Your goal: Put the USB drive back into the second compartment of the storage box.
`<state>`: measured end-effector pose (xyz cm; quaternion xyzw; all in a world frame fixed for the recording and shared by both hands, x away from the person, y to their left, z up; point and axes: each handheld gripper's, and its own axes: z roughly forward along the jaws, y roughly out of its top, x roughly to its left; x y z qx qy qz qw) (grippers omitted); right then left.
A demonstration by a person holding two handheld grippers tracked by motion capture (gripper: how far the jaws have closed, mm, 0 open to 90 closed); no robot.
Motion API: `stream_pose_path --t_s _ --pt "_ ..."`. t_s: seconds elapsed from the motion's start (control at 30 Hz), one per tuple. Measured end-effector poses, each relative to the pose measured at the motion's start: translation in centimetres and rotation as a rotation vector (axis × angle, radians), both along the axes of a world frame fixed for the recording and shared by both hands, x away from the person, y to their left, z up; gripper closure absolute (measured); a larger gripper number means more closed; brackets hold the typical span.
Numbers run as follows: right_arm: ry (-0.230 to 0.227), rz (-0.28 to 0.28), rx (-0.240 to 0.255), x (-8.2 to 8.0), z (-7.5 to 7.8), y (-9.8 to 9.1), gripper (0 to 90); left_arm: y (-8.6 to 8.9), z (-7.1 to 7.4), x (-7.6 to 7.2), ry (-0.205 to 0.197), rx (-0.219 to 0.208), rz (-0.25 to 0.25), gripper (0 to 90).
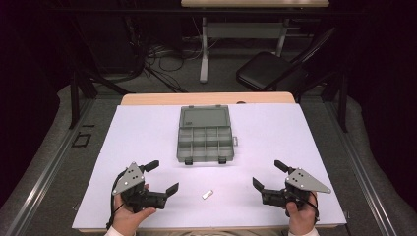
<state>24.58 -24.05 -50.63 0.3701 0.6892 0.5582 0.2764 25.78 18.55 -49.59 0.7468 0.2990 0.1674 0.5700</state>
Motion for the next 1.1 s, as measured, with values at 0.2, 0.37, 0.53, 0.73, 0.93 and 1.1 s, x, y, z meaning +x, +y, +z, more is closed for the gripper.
stream_pose_path --t_s 0.2,0.37,0.53,0.73,0.93,1.1 --pt "0.008 -0.002 -0.001 0.2 0.0 -0.2 5.8 -1.2 0.5 0.2 0.005 0.025 -0.012 1.9" --pt "0.011 0.000 0.001 0.2 0.0 -0.2 6.1 -1.9 0.9 0.6 0.015 0.036 -0.012 1.9" --pt "0.013 0.005 0.003 0.3 0.0 0.0 6.2 -2.5 1.4 1.0 0.024 0.047 -0.015 2.4" --pt "0.011 0.007 0.009 0.4 0.0 0.0 6.2 -3.3 1.8 1.5 0.031 0.043 -0.015 4.4" --pt "0.014 0.013 0.010 0.5 0.0 0.1 6.3 -4.1 1.9 1.9 0.040 0.043 -0.022 5.9" --pt "0.012 0.018 0.012 0.7 0.0 0.2 6.4 -4.8 2.0 1.9 0.040 0.060 -0.036 5.9"
